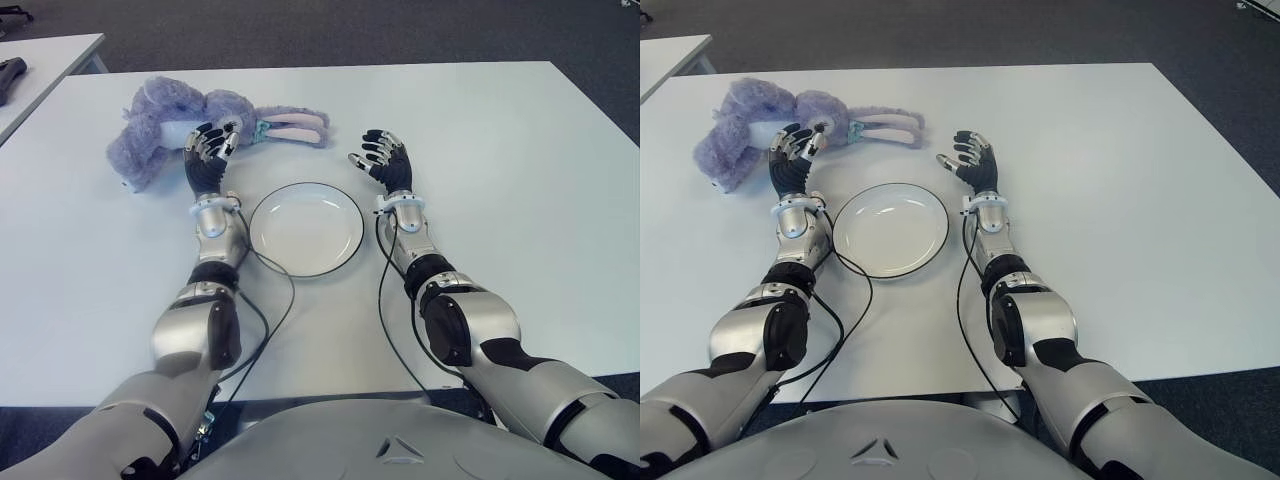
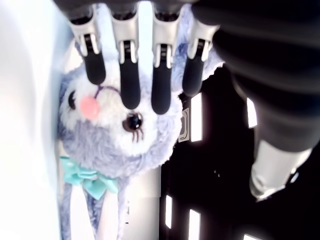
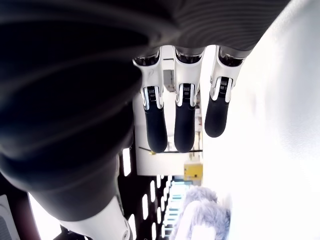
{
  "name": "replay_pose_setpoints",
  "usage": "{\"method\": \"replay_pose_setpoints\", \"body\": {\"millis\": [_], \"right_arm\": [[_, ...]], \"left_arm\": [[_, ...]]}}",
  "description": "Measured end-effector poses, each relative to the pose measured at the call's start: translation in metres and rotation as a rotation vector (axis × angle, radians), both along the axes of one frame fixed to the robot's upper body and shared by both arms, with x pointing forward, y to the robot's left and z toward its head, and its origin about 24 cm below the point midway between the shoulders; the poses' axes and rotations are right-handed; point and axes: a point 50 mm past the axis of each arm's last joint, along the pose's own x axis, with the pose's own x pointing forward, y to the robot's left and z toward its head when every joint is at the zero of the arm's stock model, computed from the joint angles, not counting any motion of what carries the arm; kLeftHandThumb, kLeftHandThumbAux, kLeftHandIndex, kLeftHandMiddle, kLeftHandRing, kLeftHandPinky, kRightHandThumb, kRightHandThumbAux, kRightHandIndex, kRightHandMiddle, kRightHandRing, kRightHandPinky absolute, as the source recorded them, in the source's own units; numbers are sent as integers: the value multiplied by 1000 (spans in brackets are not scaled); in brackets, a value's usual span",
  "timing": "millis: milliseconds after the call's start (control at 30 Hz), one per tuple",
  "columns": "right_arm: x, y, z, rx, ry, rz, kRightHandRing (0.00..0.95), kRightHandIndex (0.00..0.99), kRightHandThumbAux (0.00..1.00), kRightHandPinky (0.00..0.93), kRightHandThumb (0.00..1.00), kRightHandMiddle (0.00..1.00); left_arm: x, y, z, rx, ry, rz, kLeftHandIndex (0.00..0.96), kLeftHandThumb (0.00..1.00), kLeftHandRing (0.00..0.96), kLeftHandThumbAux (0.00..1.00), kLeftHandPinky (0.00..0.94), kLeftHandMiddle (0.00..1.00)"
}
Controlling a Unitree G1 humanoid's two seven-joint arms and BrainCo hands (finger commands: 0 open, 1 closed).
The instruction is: Put the doll into the plate.
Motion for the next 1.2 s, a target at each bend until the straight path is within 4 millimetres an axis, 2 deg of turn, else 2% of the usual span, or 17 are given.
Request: {"method": "replay_pose_setpoints", "body": {"millis": [367, 633, 1200], "right_arm": [[0, 0, 0, 0, 0, 0, 279, 266, 927, 260, 179, 292], [0, 0, 0, 0, 0, 0, 278, 263, 921, 263, 189, 287], [0, 2, 0, 3, -1, 3, 276, 270, 904, 262, 171, 289]], "left_arm": [[0, 0, 0, 0, 0, 0, 251, 0, 294, 689, 203, 321], [0, 0, 0, 0, -1, 1, 207, 0, 287, 683, 263, 302], [-4, 9, 8, 6, -75, 36, 148, 0, 205, 722, 199, 216]]}}
